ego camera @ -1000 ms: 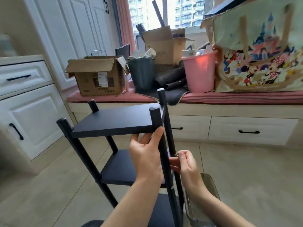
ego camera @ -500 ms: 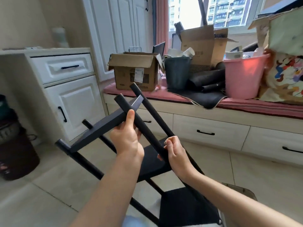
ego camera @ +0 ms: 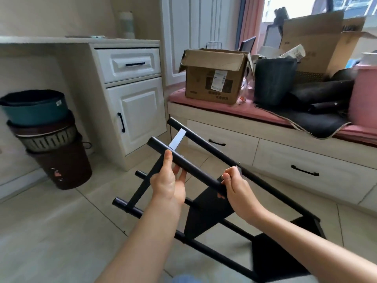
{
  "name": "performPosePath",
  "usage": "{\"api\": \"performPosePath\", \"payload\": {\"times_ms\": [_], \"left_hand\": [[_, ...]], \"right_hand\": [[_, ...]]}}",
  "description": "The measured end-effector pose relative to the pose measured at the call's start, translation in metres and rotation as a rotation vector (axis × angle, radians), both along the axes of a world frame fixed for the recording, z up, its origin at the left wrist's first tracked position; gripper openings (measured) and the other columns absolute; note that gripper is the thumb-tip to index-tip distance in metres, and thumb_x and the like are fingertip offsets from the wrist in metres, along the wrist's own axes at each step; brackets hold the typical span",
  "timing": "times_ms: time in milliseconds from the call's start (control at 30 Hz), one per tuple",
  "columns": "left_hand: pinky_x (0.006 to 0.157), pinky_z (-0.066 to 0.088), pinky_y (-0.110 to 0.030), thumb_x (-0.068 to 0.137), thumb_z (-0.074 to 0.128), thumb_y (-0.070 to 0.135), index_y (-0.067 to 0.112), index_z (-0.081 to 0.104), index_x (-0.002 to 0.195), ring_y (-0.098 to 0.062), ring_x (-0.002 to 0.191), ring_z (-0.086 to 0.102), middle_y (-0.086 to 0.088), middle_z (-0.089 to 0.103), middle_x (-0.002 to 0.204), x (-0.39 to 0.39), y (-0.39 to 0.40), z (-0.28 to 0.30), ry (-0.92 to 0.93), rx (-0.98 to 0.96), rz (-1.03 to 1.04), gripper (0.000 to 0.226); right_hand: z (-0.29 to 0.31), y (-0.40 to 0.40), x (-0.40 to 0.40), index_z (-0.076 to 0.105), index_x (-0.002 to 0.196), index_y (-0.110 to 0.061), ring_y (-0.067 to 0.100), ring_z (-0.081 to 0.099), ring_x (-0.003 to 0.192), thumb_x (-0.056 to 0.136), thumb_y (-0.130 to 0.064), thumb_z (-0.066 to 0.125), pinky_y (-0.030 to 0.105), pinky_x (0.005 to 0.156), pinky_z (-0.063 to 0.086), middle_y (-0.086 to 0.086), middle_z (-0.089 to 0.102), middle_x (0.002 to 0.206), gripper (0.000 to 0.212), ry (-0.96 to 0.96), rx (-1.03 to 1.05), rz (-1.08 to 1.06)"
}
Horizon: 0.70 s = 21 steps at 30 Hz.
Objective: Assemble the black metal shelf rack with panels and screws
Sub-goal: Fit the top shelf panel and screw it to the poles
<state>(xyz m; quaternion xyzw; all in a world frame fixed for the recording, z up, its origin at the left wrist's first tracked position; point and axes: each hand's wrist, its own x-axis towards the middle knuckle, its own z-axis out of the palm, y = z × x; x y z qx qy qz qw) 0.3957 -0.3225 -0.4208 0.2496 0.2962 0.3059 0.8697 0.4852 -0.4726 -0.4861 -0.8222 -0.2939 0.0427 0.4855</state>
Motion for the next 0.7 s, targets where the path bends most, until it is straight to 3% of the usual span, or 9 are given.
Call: {"api": "performPosePath", "payload": {"times_ms": [133,200,267,367,567,700], "left_hand": [[0.074,0.056,-0.035,0.093,0.067,0.026,0.003,0.059,0.128,-0.024,0.099,0.068,-0.011,0.069,0.099,0.0,0.016,-0.043,-0.037,-0.146,-0.056,0.042],[0.075,0.055,-0.035,0.095,0.064,0.027,0.004,0.06,0.13,-0.023,0.099,0.068,-0.01,0.069,0.102,0.0,0.018,-0.067,-0.035,-0.189,-0.07,0.042],[0.075,0.055,-0.035,0.096,0.062,0.028,0.005,0.06,0.131,-0.023,0.097,0.069,-0.01,0.07,0.102,-0.003,0.018,-0.085,-0.037,-0.23,-0.07,0.041],[0.076,0.055,-0.036,0.098,0.061,0.029,0.005,0.061,0.128,-0.023,0.098,0.07,-0.011,0.07,0.106,-0.002,0.024,-0.112,-0.023,-0.269,-0.047,0.039],[0.105,0.048,-0.04,0.099,0.059,0.027,0.002,0.063,0.125,-0.028,0.114,0.065,-0.016,0.066,0.121,-0.01,0.03,-0.159,-0.044,-0.356,-0.023,0.036],[0.109,0.045,-0.041,0.099,0.06,0.027,0.003,0.063,0.125,-0.028,0.116,0.064,-0.016,0.066,0.119,-0.014,0.035,-0.188,-0.063,-0.402,-0.007,0.036]], "right_hand": [[-0.023,0.002,0.011,0.04,0.091,-0.016,0.029,0.057,0.069,0.107,-0.024,0.031,0.013,0.058,0.048,0.022,0.058,0.084,0.02,-0.076,-0.077,0.066],[-0.038,0.001,0.015,0.038,0.089,-0.02,0.034,0.06,0.073,0.106,-0.025,0.03,0.021,0.059,0.051,0.021,0.059,0.082,0.02,-0.086,-0.113,0.067],[-0.048,-0.001,0.017,0.037,0.09,-0.026,0.033,0.061,0.072,0.106,-0.029,0.028,0.035,0.063,0.052,0.018,0.06,0.08,0.019,-0.086,-0.155,0.075],[-0.064,0.002,0.021,0.035,0.09,-0.032,0.026,0.059,0.067,0.106,-0.031,0.027,0.032,0.061,0.049,0.012,0.061,0.075,0.018,-0.107,-0.191,0.101],[-0.095,0.013,0.02,0.035,0.089,-0.029,0.015,0.046,0.056,0.106,-0.036,0.024,0.04,0.056,0.047,0.007,0.056,0.068,0.021,-0.052,-0.244,0.108],[-0.11,0.022,0.019,0.037,0.09,-0.029,0.026,0.061,0.069,0.105,-0.039,0.024,0.041,0.061,0.053,0.006,0.062,0.073,0.023,0.006,-0.246,0.069]]}}
